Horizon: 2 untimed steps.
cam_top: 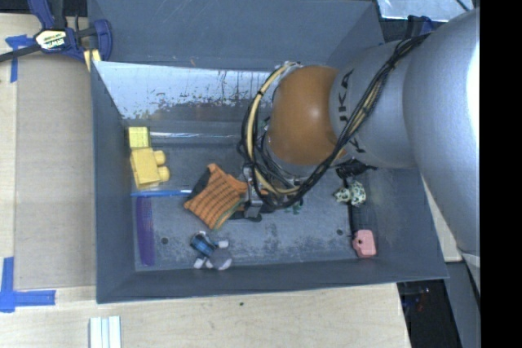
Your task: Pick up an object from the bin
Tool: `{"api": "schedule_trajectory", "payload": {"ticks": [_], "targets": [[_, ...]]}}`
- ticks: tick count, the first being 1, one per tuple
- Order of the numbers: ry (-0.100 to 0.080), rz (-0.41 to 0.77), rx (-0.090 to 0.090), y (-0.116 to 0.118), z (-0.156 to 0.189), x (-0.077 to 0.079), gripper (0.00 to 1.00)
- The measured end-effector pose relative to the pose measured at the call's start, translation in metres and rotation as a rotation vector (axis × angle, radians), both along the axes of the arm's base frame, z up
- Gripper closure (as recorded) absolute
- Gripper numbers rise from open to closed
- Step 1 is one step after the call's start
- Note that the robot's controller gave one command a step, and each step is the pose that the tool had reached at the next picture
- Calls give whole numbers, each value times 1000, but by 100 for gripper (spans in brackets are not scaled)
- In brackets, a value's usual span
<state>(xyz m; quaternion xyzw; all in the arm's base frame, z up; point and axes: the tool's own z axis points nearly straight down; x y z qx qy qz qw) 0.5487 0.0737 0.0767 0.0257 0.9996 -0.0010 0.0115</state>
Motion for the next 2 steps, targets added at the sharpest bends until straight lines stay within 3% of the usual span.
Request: {"api": "schedule_trajectory", "payload": {"ticks": [2], "targets": [[4, 2, 0, 0, 50, -1, 100]]}}
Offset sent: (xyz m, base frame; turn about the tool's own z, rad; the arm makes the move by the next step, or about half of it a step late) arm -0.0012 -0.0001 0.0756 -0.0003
